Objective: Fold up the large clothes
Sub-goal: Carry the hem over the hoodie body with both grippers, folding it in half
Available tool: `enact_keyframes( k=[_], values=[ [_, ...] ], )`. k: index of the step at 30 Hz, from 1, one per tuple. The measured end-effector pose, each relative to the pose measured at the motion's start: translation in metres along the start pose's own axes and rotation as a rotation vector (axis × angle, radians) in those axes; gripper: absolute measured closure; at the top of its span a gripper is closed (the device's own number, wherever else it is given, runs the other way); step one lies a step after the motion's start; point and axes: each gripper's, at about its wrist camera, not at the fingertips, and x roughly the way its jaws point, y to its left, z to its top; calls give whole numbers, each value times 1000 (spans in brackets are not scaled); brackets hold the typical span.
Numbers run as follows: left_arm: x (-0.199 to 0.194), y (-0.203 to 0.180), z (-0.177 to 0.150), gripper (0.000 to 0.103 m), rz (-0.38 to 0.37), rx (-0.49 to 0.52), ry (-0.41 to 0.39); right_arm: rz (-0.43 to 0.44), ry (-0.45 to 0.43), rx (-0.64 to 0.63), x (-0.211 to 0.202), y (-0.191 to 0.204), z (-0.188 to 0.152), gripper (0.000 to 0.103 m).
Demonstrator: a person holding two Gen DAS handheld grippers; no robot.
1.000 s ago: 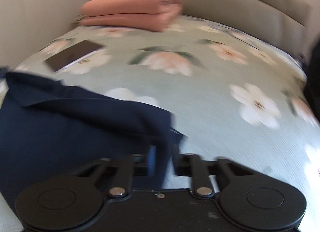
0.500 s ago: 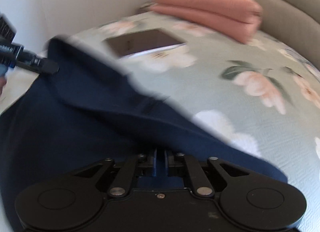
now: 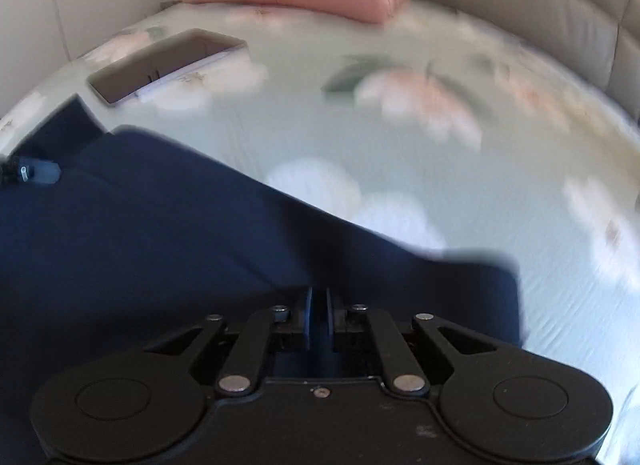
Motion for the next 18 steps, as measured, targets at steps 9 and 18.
enact_keyframes(
  k=[9,18],
  values=[
    [-122,15,-40,78,-68,-121,-93,9,-115,-24,-120,5,-52,95],
    [-184,35,-119,65,-2,-263,-15,92,-20,-35,-198,75,-152,94]
  ],
)
